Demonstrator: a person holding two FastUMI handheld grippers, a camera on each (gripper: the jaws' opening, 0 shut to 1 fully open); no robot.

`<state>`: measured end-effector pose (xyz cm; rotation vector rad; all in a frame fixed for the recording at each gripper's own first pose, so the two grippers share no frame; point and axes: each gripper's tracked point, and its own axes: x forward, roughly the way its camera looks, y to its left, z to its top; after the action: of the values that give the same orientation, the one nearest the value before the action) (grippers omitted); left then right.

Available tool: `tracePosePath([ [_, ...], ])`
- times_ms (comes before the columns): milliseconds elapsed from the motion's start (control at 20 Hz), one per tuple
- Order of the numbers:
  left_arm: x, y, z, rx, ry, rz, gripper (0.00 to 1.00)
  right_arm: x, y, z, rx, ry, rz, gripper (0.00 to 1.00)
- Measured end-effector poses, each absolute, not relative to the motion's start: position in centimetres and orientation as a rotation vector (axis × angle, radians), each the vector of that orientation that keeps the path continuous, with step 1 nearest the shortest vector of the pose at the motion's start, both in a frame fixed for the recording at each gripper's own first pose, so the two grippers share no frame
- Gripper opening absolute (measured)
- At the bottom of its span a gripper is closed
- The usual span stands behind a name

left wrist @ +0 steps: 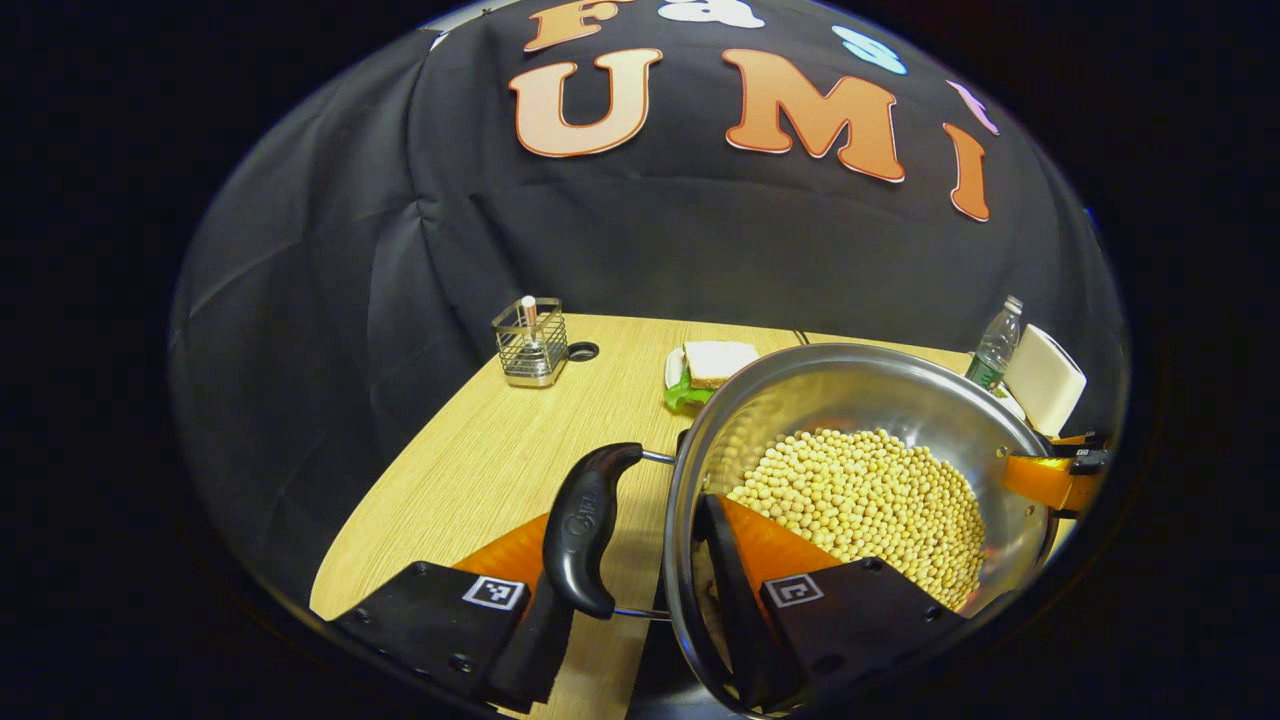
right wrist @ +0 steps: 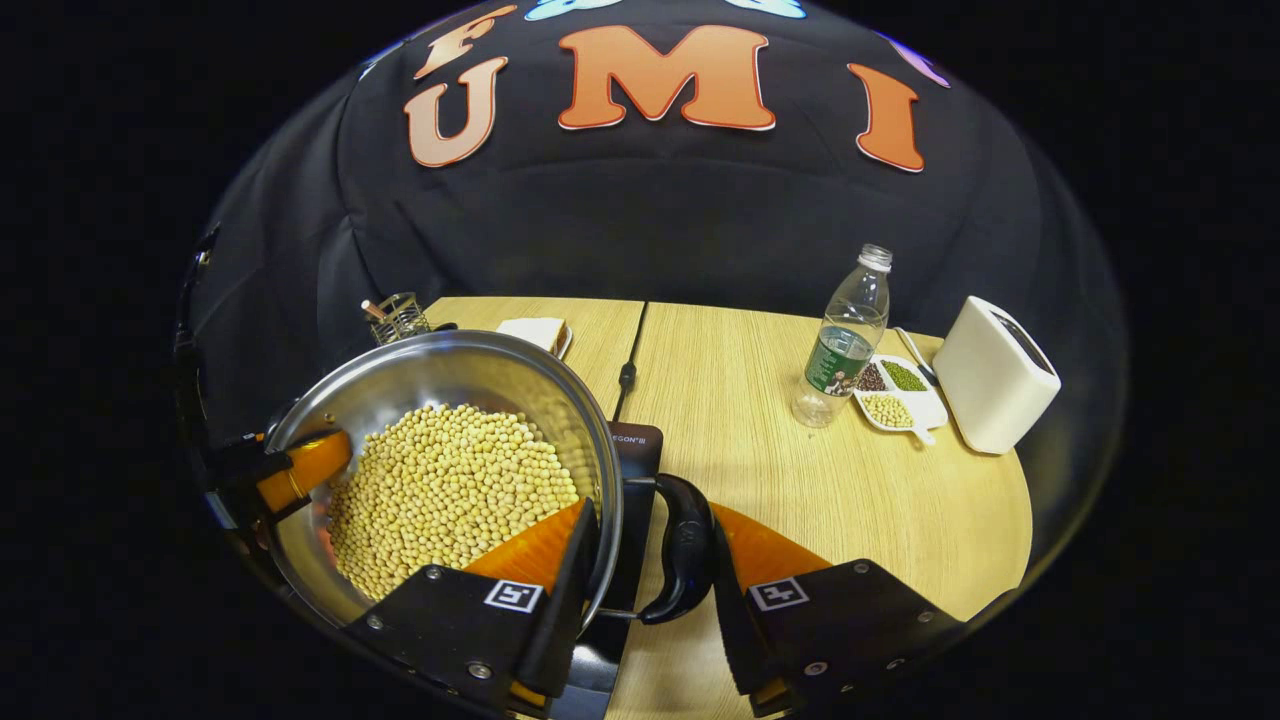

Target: First push the handle of the pot to place it horizontally, then grasp the pot with both hands and set it on the induction cooktop.

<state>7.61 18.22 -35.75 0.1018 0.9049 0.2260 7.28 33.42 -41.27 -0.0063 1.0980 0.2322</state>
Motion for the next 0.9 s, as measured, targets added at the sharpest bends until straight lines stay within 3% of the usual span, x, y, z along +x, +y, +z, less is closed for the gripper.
tracePosePath([
  [500,7.8,18.4,-35.2,0.062,0.946,0.246,0.70,6.6,34.0,-43.0,-0.012,1.158,0.218,0.61],
  [550,7.7,18.4,-35.2,0.056,0.952,0.252,0.72,6.4,34.1,-43.2,-0.010,1.167,0.218,0.57],
  [600,7.8,18.4,-35.1,0.053,0.946,0.251,0.72,6.5,34.1,-43.4,-0.010,1.162,0.220,0.61],
  [650,7.7,18.5,-34.8,0.050,0.940,0.252,0.72,6.4,34.0,-43.6,-0.008,1.163,0.226,0.57],
  [700,7.6,18.4,-35.0,0.048,0.940,0.251,0.70,6.2,34.0,-43.7,0.000,1.166,0.229,0.58],
  [750,7.3,18.5,-35.2,0.048,0.950,0.248,0.73,6.2,34.1,-43.5,0.010,1.164,0.238,0.66],
  [850,6.9,18.5,-35.3,0.055,0.963,0.271,0.82,6.5,34.3,-42.8,0.025,1.143,0.264,0.66],
  [900,6.8,18.8,-35.0,0.067,0.963,0.296,0.80,7.0,34.1,-42.3,0.026,1.115,0.262,0.70],
])
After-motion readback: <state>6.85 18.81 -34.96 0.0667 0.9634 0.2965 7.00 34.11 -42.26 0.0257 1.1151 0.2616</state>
